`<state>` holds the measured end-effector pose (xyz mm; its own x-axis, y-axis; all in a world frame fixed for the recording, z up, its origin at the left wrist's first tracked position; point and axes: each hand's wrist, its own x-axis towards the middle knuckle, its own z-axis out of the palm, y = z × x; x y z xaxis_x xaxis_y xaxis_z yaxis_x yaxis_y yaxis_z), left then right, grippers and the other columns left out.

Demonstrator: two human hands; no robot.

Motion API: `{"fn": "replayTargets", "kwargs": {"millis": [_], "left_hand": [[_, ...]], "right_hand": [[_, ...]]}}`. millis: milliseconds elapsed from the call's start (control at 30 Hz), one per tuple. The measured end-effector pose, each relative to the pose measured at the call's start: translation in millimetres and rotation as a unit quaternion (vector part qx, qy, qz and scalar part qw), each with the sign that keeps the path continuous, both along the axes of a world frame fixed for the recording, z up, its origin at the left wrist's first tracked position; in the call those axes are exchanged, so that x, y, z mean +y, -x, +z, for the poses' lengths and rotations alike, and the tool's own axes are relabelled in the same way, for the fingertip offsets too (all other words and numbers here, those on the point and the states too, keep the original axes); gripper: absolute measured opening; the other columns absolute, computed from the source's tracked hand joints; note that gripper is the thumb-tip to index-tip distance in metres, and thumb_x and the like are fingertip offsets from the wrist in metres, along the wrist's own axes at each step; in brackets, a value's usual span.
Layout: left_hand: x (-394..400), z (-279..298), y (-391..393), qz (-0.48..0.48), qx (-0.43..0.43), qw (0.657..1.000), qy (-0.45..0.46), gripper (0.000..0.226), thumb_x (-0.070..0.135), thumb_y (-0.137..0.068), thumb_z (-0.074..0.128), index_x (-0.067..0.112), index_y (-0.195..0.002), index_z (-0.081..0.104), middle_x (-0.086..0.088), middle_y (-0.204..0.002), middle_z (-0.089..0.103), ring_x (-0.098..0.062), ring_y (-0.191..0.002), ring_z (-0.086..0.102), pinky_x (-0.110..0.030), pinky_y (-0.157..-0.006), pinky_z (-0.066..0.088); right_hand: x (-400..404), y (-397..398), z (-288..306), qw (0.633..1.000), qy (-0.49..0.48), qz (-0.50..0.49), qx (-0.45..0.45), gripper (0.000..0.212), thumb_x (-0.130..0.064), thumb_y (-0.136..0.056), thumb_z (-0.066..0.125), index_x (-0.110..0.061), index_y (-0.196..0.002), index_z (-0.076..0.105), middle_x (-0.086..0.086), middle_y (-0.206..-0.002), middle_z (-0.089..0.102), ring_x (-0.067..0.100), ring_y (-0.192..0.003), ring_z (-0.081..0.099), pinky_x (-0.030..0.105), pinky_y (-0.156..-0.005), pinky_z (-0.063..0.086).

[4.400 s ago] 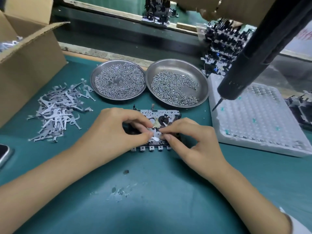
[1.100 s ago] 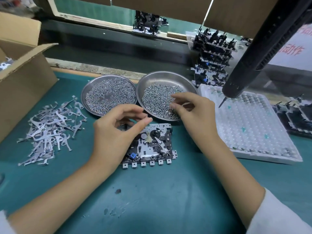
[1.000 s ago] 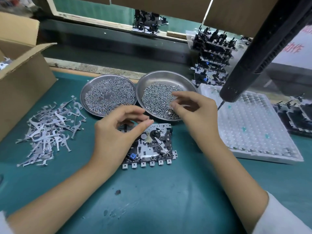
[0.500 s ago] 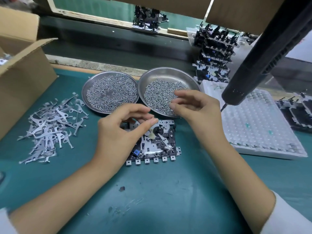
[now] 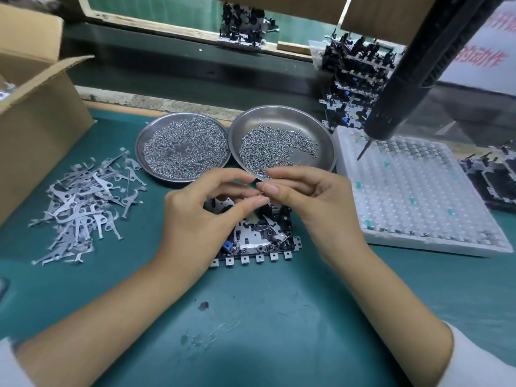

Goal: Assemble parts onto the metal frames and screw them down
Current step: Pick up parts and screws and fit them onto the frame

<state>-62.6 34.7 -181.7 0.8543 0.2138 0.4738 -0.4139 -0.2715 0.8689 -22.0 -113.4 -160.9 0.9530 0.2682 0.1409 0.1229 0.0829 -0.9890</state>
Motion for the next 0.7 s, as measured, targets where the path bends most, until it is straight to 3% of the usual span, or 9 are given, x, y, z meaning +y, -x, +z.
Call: {"fn": "replayTargets", "kwargs": {"millis": [467, 700], "left_hand": [[1.2, -3.6, -0.9, -0.013, -0.019, 1.000, -0.001, 0.028, 0.020, -0.071, 0.079, 0.029, -0.093, 0.065, 0.016, -0.085, 0.072, -0.001, -0.076, 0.070, -0.009, -0.072, 0.049], [2.4, -3.9, -1.2, -0.012, -0.030, 0.999, -0.031, 0.026, 0.023, -0.072, 0.078, 0.028, -0.094, 0.065, 0.014, -0.086, 0.072, -0.003, -0.077, 0.070, -0.015, -0.074, 0.051]], "right_hand": [[-2.8, 0.7, 5.0, 0.999, 0.032, 0.010, -0.020, 0.021, -0.001, -0.072, 0.076, -0.016, -0.087, 0.071, 0.000, -0.075, 0.074, 0.011, -0.074, 0.072, 0.018, -0.069, 0.053], [-5.7, -1.2, 6.2, 0.997, 0.057, 0.023, -0.045, 0.026, 0.002, -0.072, 0.076, -0.020, -0.086, 0.071, -0.001, -0.075, 0.074, 0.012, -0.075, 0.072, 0.020, -0.071, 0.055]]}}
